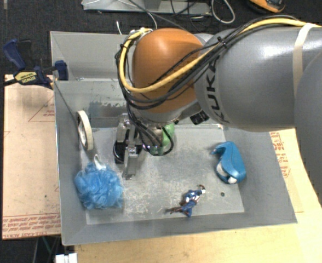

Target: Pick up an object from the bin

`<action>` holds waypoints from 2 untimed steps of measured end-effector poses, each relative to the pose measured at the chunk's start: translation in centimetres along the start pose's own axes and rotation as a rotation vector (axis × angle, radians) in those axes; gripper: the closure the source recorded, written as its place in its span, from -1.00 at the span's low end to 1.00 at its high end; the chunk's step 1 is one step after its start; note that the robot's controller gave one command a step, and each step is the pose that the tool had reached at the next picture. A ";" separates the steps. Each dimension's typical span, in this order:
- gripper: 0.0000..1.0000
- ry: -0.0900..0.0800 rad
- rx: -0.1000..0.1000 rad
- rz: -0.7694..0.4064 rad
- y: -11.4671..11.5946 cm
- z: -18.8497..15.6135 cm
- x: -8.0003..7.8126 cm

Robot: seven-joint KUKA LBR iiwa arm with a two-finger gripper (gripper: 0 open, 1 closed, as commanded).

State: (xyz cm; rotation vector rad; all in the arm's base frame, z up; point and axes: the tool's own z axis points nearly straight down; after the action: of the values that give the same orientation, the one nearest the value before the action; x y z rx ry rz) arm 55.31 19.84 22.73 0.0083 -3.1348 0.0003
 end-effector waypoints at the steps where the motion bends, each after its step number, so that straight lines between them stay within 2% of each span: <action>1: -1.00 -0.007 -0.001 0.005 -0.2 -0.5 -0.2; 2: -1.00 -0.009 -0.002 -0.139 4.1 11.9 4.8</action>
Offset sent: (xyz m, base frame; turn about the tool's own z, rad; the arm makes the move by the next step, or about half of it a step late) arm -0.0651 0.0531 -0.1573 -0.1828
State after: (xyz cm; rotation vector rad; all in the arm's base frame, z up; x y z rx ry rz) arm 50.43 23.95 10.82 0.2266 -3.1354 -0.0043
